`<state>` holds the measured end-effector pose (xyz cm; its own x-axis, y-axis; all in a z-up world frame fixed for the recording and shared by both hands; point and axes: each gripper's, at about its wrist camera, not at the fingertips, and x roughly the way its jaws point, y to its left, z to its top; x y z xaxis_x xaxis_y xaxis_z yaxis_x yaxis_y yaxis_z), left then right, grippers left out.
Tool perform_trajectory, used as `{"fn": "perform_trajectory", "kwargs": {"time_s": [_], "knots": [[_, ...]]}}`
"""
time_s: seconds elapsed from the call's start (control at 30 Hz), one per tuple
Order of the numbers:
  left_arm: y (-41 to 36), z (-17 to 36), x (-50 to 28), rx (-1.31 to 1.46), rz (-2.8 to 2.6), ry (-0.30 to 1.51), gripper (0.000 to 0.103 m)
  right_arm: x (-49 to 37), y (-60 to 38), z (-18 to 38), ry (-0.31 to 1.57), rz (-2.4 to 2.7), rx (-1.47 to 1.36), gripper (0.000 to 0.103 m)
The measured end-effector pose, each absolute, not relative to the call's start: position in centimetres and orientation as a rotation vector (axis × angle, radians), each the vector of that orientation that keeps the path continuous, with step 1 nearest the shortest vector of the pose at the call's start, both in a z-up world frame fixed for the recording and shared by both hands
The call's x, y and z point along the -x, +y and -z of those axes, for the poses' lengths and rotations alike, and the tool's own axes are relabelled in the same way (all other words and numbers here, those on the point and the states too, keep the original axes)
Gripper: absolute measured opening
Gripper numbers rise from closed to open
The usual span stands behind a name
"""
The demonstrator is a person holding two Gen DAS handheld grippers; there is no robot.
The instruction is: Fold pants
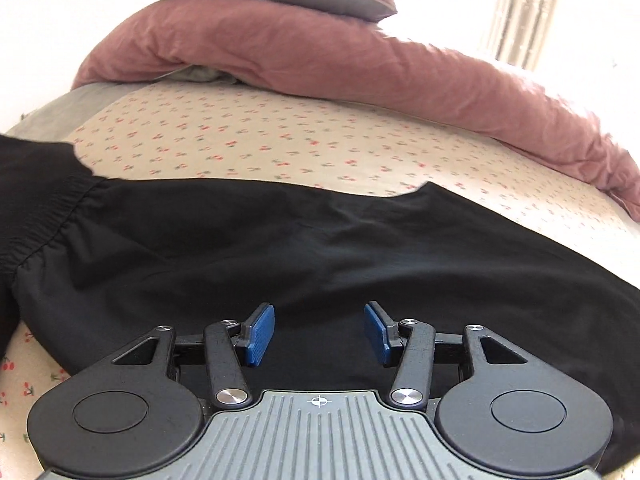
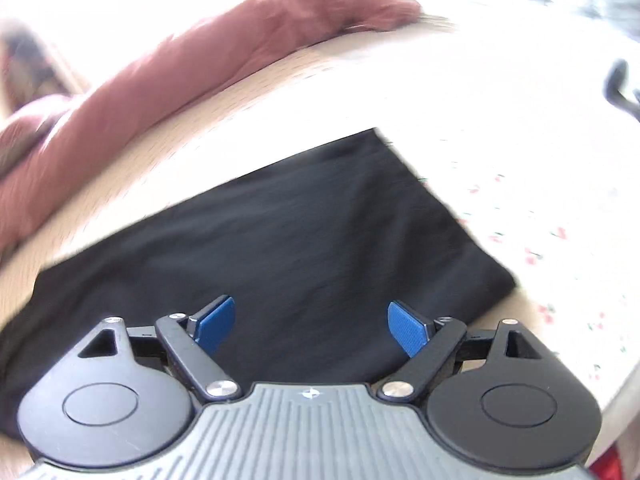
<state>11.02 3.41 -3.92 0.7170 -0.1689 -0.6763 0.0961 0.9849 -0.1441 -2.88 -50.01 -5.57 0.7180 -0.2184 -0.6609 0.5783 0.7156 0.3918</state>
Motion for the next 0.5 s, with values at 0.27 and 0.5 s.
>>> {"fn": "perform_trajectory", "kwargs": {"time_s": [0.27, 0.5], "knots": [[-7.2, 6.0, -6.6, -0.089, 0.510, 0.769, 0.050, 7.6, -55.7, 8.7, 0.521, 0.678, -0.955, 0.048], [-12.6, 7.3, -3.1, -0.211, 0.581, 0.722, 0.055, 7.5, -56.1, 9.6, 0.450, 0.733, -1.025, 0.039]]}}
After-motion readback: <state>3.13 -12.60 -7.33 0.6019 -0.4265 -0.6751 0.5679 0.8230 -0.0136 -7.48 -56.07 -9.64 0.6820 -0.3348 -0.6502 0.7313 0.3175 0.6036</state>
